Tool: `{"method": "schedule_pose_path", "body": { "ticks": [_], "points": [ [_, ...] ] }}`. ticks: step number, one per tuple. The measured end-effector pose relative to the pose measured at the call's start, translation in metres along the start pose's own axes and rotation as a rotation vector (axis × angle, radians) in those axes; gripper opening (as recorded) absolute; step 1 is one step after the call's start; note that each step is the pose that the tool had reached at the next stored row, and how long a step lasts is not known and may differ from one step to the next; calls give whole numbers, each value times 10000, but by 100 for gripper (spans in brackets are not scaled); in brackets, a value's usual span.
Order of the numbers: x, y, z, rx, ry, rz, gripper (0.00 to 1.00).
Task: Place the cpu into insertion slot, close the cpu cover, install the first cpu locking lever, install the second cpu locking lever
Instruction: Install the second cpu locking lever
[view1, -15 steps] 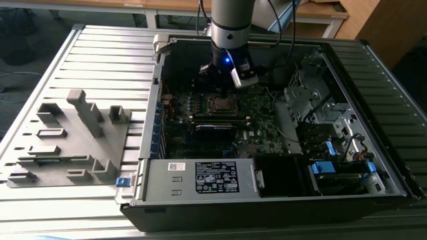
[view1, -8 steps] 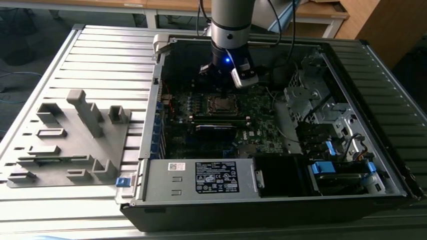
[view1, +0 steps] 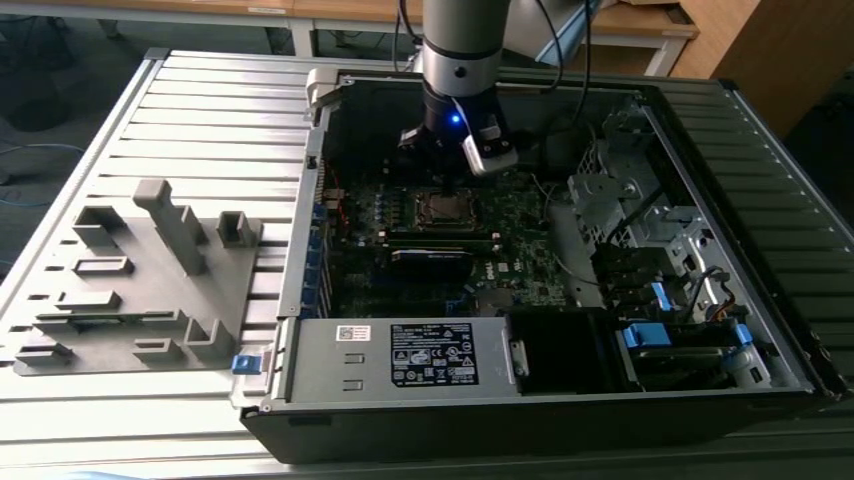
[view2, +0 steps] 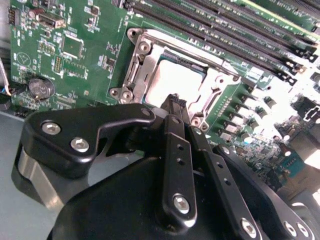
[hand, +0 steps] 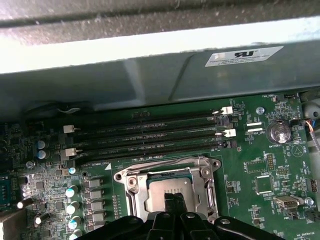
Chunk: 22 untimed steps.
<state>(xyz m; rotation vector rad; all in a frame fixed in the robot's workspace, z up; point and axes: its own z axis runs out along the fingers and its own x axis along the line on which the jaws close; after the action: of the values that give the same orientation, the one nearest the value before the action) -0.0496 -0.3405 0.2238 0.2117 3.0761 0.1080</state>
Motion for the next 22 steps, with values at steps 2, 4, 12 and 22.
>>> {"method": "schedule_pose_path", "body": {
  "ticks": [2, 4, 12, 22],
  "points": [
    [-1, 2, -20, -1, 0, 0, 11],
    [-2, 3, -43, -3, -1, 0, 11],
    [-4, 6, -77, -2, 0, 0, 11],
    [-5, 7, -91, -5, -2, 0, 11]
  ]
}}
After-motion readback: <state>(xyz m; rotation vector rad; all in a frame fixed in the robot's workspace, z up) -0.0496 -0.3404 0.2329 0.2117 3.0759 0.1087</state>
